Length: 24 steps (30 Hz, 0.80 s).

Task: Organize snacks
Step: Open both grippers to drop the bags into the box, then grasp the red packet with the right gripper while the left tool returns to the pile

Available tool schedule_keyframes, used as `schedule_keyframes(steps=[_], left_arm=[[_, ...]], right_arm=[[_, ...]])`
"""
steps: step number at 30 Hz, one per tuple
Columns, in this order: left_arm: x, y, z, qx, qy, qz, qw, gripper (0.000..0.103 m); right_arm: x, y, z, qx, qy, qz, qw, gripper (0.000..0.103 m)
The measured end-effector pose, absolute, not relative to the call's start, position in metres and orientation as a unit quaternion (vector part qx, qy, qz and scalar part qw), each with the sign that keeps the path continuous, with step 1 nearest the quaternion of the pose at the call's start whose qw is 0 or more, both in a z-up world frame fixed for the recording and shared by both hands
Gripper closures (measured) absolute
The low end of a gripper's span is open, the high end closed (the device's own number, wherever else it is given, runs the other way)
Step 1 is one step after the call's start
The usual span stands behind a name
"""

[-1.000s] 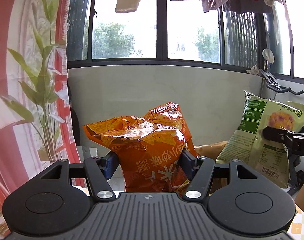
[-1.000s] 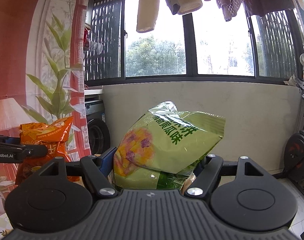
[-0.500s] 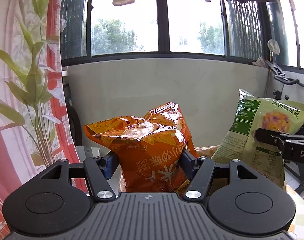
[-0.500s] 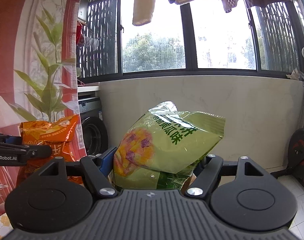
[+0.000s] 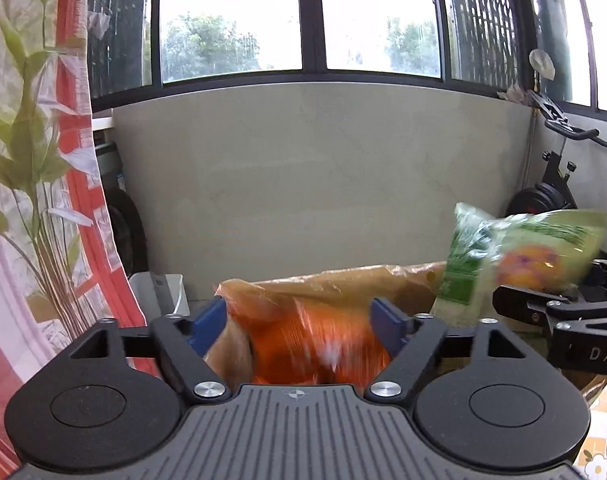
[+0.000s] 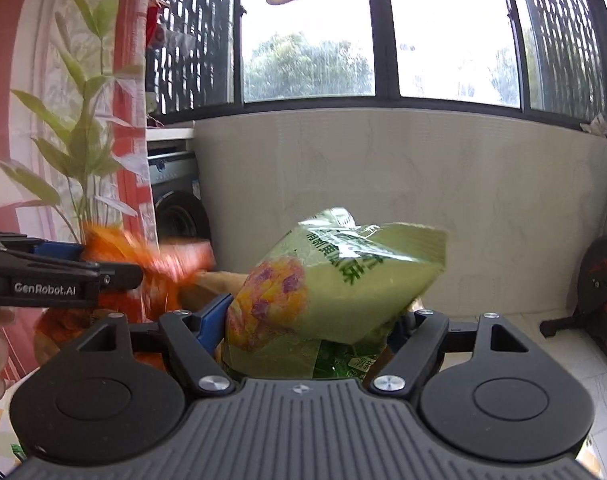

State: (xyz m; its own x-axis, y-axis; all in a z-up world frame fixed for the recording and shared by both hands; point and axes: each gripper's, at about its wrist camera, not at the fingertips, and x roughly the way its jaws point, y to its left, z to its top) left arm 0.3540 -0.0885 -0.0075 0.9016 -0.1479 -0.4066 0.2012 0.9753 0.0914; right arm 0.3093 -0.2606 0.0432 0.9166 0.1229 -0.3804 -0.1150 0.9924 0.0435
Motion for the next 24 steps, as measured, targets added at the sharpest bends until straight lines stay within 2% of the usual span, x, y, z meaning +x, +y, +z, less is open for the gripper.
schedule_keyframes(steps=[3,11,17,21,24], left_arm=[[0.351,-0.086,-0.008,0.066,0.203,-0.088,0.973,0.020],[0.329,-0.063,0.013,0.012,0.201,-0.106,0.974,0.021],[0.295,-0.039,0.025,-0.020,0.184,-0.097,0.978,0.020],[0.281,-0.025,0.030,-0.042,0.184,-0.089,0.978,0.019],[0.272,-0.014,0.034,-0.041,0.183,-0.090,0.978,0.015]], right_arm=[[0.307,-0.264,0.042,0.023,0.203,0.062,0.977,0.017],[0.276,-0.267,0.055,0.026,0.192,0.078,0.978,0.016],[0.236,-0.271,0.067,0.041,0.163,0.107,0.980,0.005],[0.210,-0.272,0.072,0.051,0.143,0.099,0.983,0.001],[0.193,-0.271,0.073,0.056,0.135,0.089,0.985,0.000]])
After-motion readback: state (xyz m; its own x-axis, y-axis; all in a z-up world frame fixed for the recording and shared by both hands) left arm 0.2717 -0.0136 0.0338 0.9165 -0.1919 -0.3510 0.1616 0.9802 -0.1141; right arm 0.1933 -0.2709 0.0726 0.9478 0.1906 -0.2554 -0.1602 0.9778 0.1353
